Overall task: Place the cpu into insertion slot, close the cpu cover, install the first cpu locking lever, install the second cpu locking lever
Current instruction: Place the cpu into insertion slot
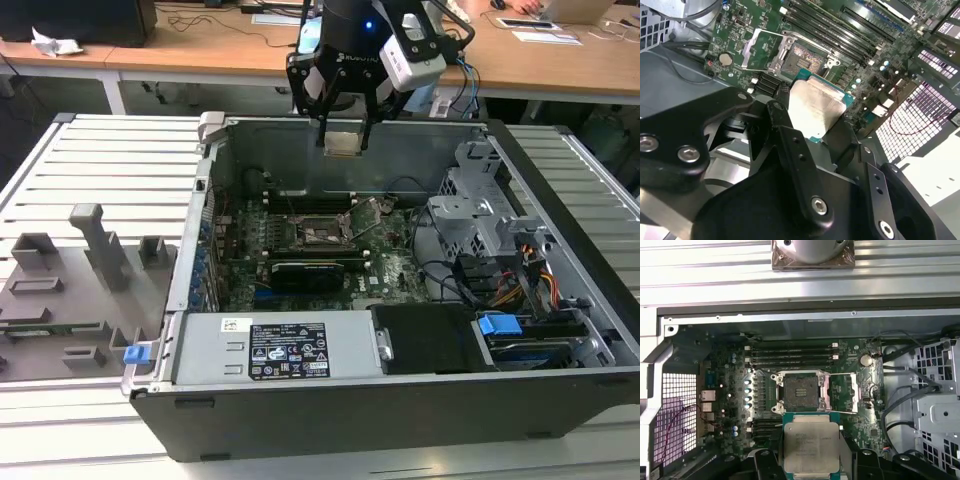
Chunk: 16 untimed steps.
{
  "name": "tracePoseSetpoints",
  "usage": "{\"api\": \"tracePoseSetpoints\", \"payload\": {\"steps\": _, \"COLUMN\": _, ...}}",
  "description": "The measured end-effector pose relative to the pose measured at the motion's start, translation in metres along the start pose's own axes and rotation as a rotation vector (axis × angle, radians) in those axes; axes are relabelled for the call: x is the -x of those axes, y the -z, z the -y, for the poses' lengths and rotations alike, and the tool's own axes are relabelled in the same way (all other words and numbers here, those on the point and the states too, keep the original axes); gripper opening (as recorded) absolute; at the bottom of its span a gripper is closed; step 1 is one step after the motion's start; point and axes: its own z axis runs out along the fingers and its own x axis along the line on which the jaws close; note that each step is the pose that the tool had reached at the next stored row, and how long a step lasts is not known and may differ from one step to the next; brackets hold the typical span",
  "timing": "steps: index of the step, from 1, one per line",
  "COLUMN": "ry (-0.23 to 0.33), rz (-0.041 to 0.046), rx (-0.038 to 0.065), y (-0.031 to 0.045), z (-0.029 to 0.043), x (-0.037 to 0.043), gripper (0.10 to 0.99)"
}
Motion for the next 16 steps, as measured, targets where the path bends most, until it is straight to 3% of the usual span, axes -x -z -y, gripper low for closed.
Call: {"api": "tracePoseSetpoints", "payload": {"steps": 16, "ry": -0.088, "rz": 0.0079, "rx": 0.002, "y": 0.0, "z": 0.0, "x": 0.0, "gripper": 0.537}}
